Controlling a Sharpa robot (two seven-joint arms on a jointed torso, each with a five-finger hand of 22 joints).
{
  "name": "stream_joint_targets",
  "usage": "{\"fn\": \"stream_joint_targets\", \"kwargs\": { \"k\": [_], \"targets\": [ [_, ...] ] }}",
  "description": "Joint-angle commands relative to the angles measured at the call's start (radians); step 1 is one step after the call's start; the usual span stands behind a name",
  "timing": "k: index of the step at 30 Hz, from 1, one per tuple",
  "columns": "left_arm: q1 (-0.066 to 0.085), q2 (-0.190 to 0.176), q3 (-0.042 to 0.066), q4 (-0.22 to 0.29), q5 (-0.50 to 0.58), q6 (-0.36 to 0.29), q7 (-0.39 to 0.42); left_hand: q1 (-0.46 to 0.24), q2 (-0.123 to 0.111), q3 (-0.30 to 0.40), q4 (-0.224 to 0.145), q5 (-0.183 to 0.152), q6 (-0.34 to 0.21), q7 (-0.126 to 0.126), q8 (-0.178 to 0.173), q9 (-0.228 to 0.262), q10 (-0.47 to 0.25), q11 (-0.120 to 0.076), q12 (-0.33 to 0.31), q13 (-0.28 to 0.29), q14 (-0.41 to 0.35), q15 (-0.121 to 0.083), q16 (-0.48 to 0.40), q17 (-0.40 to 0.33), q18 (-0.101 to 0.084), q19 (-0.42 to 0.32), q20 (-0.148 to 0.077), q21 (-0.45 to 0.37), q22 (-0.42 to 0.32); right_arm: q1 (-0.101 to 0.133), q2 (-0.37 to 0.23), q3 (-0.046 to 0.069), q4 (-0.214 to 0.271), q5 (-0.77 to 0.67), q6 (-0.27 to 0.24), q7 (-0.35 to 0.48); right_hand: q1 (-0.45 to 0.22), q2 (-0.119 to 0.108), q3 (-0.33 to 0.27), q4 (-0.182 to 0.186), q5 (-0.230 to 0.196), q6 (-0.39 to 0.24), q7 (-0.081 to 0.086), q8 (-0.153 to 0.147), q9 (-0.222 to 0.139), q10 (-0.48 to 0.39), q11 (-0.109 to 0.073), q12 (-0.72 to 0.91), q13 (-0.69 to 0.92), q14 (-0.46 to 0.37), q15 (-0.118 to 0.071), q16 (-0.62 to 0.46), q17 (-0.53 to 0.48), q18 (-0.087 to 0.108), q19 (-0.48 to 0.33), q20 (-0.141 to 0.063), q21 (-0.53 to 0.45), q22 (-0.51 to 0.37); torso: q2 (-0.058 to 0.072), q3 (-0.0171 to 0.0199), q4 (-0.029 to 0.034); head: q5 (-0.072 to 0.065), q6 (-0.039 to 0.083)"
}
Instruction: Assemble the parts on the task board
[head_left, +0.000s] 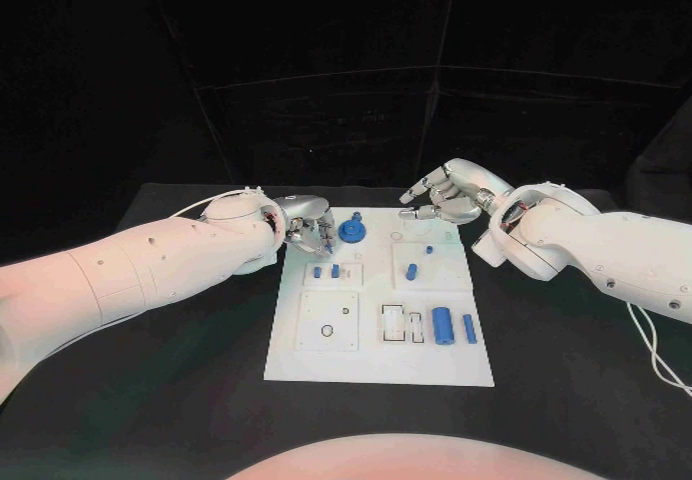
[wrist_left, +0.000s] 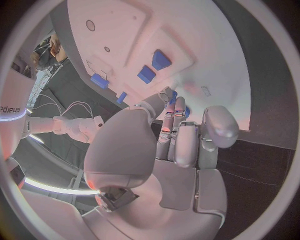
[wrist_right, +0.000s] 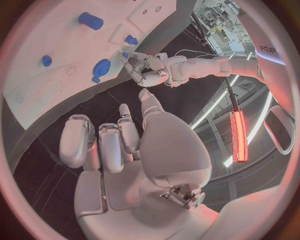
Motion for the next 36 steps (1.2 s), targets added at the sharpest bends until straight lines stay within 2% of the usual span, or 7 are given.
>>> {"fn": "stream_joint_targets", "kwargs": {
  "k": [1,28,36],
  "targets": [
    [-0.001,0.003,-0.001,-0.004,0.008,0.028,-0.002,-0.009,0.002,0.006,0.001,-0.004,0.008,0.001,-0.007,0.000,0.006,0.002,-0.003,0.000,0.023,-0.006,0.002,-0.001,-0.010,0.000,-0.007,0.003,0.001,0.002,0.001,0.001,0.001,0.003,0.001,0.010,0.002,0.012,-0.004,0.001,0.006,0.001,0.000,0.006,0.000,-0.003,-0.001,-0.002,0.033,0.055,-0.007,-0.004,0.021,0.016,0.004,-0.003,-0.005,-0.001,0.000,0.0005,0.0003,0.000,-0.001],
    [-0.009,0.021,-0.005,-0.010,0.008,0.015,0.004,-0.012,0.003,0.010,0.000,-0.004,0.013,0.000,-0.008,0.001,0.013,0.001,-0.007,0.002,0.022,-0.007,0.002,-0.004,-0.011,0.001,-0.007,0.009,0.007,0.002,0.003,0.001,0.000,0.003,0.002,0.010,0.002,0.012,-0.004,0.001,0.006,0.001,0.000,0.006,0.000,-0.003,-0.001,-0.002,0.033,0.055,-0.007,-0.004,0.021,0.016,0.004,-0.003,-0.005,-0.001,0.000,0.0002,-0.0006,0.000,-0.004],
    [-0.009,0.023,-0.005,-0.013,0.008,0.050,-0.023,-0.021,-0.004,0.010,0.000,-0.008,0.005,0.003,-0.018,-0.001,0.007,0.004,-0.019,0.001,0.022,-0.005,0.001,-0.007,-0.011,0.000,-0.007,0.009,0.009,0.002,0.003,0.001,-0.001,0.003,0.002,0.010,0.002,0.012,-0.004,0.001,0.006,0.001,0.000,0.006,0.000,-0.003,-0.001,-0.002,0.033,0.055,-0.007,-0.004,0.021,0.016,0.004,-0.003,-0.005,-0.001,0.000,0.0002,-0.0005,-0.002,-0.006]
  ]
}}
